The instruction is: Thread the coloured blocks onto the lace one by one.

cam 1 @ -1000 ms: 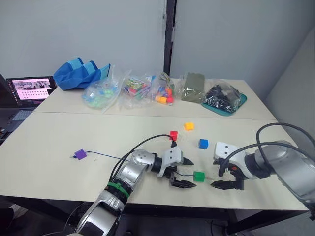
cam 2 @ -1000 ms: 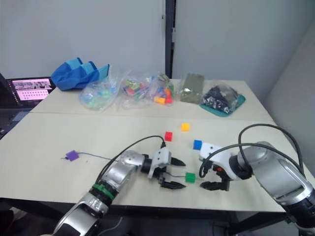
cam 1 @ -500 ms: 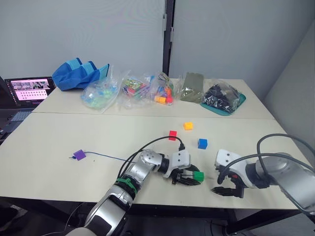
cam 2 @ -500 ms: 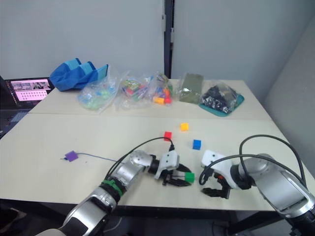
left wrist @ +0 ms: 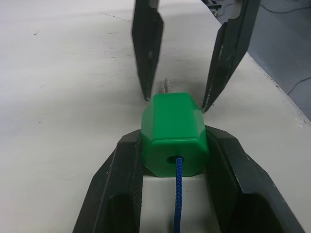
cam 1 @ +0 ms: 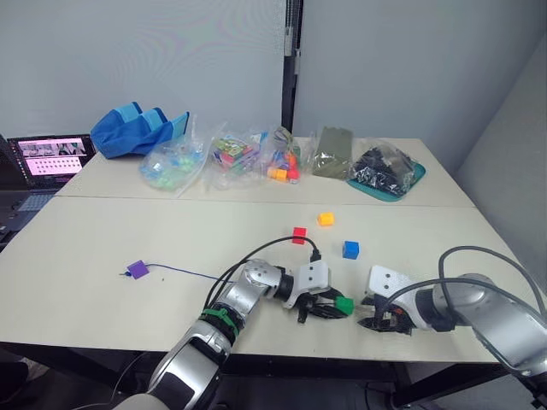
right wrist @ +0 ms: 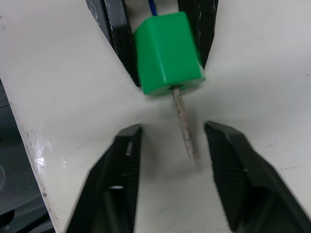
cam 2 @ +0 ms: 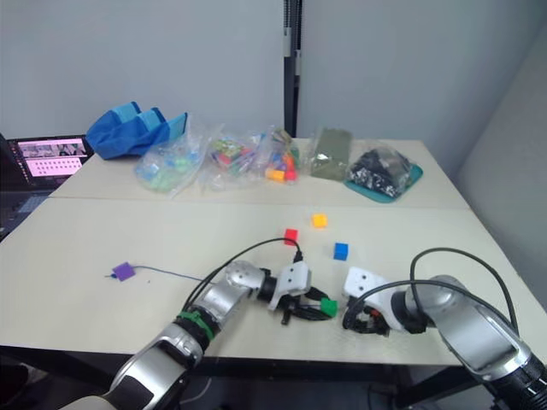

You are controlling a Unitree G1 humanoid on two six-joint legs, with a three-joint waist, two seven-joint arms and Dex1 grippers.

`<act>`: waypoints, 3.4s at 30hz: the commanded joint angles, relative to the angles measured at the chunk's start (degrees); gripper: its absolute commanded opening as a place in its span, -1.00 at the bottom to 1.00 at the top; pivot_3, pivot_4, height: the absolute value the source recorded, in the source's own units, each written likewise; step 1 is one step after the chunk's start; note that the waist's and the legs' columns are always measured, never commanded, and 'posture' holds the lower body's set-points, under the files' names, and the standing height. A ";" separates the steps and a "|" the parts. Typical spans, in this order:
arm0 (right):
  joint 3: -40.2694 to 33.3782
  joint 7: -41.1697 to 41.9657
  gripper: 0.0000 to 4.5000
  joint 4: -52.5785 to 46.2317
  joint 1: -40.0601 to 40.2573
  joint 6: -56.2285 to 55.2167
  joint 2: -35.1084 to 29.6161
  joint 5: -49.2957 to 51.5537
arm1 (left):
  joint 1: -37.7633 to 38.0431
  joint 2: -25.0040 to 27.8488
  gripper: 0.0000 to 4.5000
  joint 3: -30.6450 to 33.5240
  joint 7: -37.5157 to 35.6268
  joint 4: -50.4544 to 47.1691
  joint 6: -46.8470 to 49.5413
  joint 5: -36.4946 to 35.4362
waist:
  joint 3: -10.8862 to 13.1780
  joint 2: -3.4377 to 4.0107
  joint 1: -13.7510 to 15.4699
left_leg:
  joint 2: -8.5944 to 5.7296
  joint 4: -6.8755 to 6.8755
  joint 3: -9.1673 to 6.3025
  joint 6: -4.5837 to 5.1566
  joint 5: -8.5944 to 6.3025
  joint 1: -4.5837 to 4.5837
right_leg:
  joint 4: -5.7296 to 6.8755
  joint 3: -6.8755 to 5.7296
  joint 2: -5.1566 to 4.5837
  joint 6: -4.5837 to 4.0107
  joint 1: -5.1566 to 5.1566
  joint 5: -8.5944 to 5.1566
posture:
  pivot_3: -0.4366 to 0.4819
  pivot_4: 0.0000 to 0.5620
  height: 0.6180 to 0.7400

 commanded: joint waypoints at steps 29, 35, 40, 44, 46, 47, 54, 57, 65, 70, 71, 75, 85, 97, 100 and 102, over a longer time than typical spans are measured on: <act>6.28 4.98 -1.00 14.49 -9.88 -9.89 5.17 -7.10 | 13.85 39.35 -0.42 17.70 -4.79 -18.49 12.91 -7.06 | 0.01 -0.12 -1.93 | 0.12 -0.16 0.01 -0.03 0.01 0.15 | 0.04 0.02 0.08 0.00 0.01 0.07 | -0.05 -0.47 1.00; 6.01 5.56 -1.00 14.45 -9.80 -9.87 6.46 -7.75 | 19.17 44.74 -0.42 19.18 -6.53 -23.56 17.07 -8.90 | -0.05 -0.21 -1.59 | 0.13 -0.22 0.06 -0.03 0.01 0.24 | 0.06 0.03 0.06 -0.03 0.05 0.04 | -0.05 -0.47 1.00; 5.70 5.70 -1.00 14.42 -9.61 -9.77 7.09 -8.16 | 19.82 48.04 -0.42 20.35 -5.41 -21.81 16.25 -7.96 | -0.06 -0.23 -1.75 | 0.16 -0.24 0.08 -0.02 0.00 0.25 | 0.07 0.03 0.08 -0.05 0.02 0.03 | -0.05 -0.47 1.00; 5.50 5.65 -1.00 14.37 -9.25 -9.75 7.41 -8.28 | 19.74 50.18 -0.42 20.45 -5.94 -19.41 14.32 -7.76 | -0.06 -0.23 -1.84 | 0.17 -0.25 0.09 -0.02 -0.01 0.25 | 0.07 0.04 0.09 -0.05 -0.01 0.03 | -0.05 -0.47 1.00; 5.35 5.64 -1.00 14.40 -9.24 -9.66 7.69 -8.32 | 19.77 50.57 -0.43 20.24 -6.15 -18.71 13.57 -7.82 | -0.07 -0.23 -1.79 | 0.17 -0.26 0.10 -0.02 -0.01 0.25 | 0.08 0.05 0.09 -0.05 -0.02 0.03 | -0.05 -0.47 1.00; 5.28 5.65 -1.00 14.42 -9.29 -9.63 7.80 -8.32 | 19.70 50.63 -0.43 20.19 -6.05 -18.42 13.39 -7.75 | -0.07 -0.24 -1.77 | 0.17 -0.26 0.10 -0.02 -0.01 0.25 | 0.08 0.05 0.08 -0.05 -0.02 0.03 | -0.05 -0.47 1.00; 4.75 5.76 -1.00 14.32 -9.30 -9.52 8.03 -8.19 | 18.54 50.88 0.31 21.30 -7.49 -18.65 15.74 -9.49 | -0.07 -0.26 -1.75 | 0.17 -0.26 0.11 -0.02 -0.01 0.22 | 0.10 0.06 0.08 -0.06 -0.06 0.03 | -0.05 -0.47 1.00; 4.39 5.83 -1.00 14.03 -8.96 -9.39 7.80 -8.02 | 17.85 51.84 0.74 21.12 -7.98 -19.70 17.72 -9.08 | -0.07 -0.28 -1.65 | 0.17 -0.26 0.11 -0.02 -0.01 0.20 | 0.10 0.06 0.08 -0.05 -0.06 0.03 | -0.05 -0.47 1.00; 2.95 5.73 -1.00 12.22 -7.36 -8.06 7.38 -7.60 | 14.24 47.55 0.99 23.84 -8.14 -28.35 26.68 -17.01 | -0.07 -0.36 -1.21 | 0.17 -0.24 0.11 -0.02 -0.01 0.15 | 0.10 0.05 0.07 -0.04 -0.07 0.03 | -0.05 -0.47 1.00; 2.38 5.71 -1.00 10.54 -7.61 -6.56 7.45 -7.20 | 10.88 40.93 0.99 21.71 -8.72 -32.64 25.59 -19.94 | -0.07 -0.37 -1.10 | 0.16 -0.23 0.11 -0.02 -0.01 0.13 | 0.10 0.05 0.08 -0.05 -0.07 0.04 | -0.05 -0.47 1.00; 2.28 5.77 -1.00 10.03 -7.73 -6.16 7.48 -7.05 | 10.01 39.03 0.99 20.82 -9.29 -33.38 25.23 -20.55 | -0.07 -0.38 -1.04 | 0.16 -0.23 0.11 -0.02 -0.01 0.13 | 0.09 0.05 0.08 -0.06 -0.07 0.04 | -0.05 -0.47 1.00; 2.38 6.25 -1.00 7.91 -8.48 -4.47 7.68 -6.44 | 6.98 30.61 0.99 14.83 -10.46 -32.24 22.16 -19.08 | -0.07 -0.38 -0.88 | 0.14 -0.18 0.11 -0.02 -0.01 0.10 | 0.08 0.05 0.07 -0.05 -0.07 0.05 | -0.05 -0.47 1.00; 5.71 7.14 -1.00 4.68 -10.98 -1.28 7.33 -6.16 | 3.87 13.45 0.99 4.93 -7.54 -18.12 9.89 -11.40 | -0.05 -0.38 -1.05 | 0.11 -0.09 0.08 0.01 -0.01 -0.02 | 0.03 0.05 0.07 -0.05 -0.11 0.06 | -0.05 -0.47 1.00; 5.28 6.65 -1.00 2.64 -10.41 0.92 6.20 -5.26 | 3.24 5.53 0.33 3.25 -3.36 -7.22 5.09 -6.72 | -0.05 -0.38 -1.02 | 0.09 -0.07 0.06 0.01 -0.02 -0.09 | 0.02 0.04 0.06 -0.04 -0.14 0.07 | -0.05 -0.47 1.00; 5.19 6.67 -1.00 2.42 -10.08 0.92 5.81 -5.15 | 3.78 5.55 0.06 2.79 -3.29 -7.18 4.84 -5.71 | -0.05 -0.38 -0.98 | 0.09 -0.08 0.06 0.01 -0.02 -0.08 | 0.02 0.04 0.06 -0.04 -0.14 0.07 | -0.05 -0.47 1.00; 5.22 6.71 -1.00 2.52 -9.99 0.76 5.61 -5.14 | 3.82 5.42 0.06 3.00 -3.43 -7.19 5.21 -5.94 | -0.05 -0.37 -0.93 | 0.09 -0.08 0.06 0.01 -0.01 -0.08 | 0.02 0.04 0.06 -0.04 -0.14 0.07 | -0.05 -0.47 1.00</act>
